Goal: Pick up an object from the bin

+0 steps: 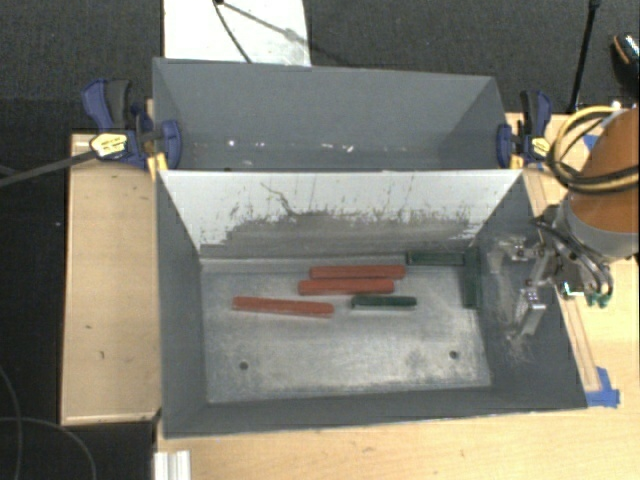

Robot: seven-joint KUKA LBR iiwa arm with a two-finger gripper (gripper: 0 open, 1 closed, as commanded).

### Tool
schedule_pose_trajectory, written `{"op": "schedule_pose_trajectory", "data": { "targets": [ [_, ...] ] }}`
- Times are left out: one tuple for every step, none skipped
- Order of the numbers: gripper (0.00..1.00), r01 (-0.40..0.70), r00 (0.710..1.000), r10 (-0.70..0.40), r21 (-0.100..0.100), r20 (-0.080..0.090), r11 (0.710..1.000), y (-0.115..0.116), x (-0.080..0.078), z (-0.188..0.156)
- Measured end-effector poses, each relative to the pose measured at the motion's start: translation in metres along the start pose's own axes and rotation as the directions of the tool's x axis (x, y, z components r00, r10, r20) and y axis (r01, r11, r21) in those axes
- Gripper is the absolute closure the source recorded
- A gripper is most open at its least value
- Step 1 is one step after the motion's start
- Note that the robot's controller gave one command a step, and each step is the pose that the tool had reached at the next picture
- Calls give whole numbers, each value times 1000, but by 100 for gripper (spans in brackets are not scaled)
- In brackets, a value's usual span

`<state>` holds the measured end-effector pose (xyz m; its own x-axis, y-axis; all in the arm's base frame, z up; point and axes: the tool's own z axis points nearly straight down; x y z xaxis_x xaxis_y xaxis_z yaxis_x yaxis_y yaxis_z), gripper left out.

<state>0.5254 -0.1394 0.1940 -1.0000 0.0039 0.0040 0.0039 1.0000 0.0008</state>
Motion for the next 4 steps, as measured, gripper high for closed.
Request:
{"op": "schedule_pose_trajectory", "data": {
  "targets": [
    [0, 40, 999, -40, -2, 3, 999, 53, -29, 42],
    [0, 3, 1000, -3, -1, 0, 1000, 53, 9, 71],
    [0, 187, 982, -187, 0, 9, 982, 102, -59, 124],
    [100, 188, 982, -188, 3, 12, 982, 100, -61, 121]
  ]
}}
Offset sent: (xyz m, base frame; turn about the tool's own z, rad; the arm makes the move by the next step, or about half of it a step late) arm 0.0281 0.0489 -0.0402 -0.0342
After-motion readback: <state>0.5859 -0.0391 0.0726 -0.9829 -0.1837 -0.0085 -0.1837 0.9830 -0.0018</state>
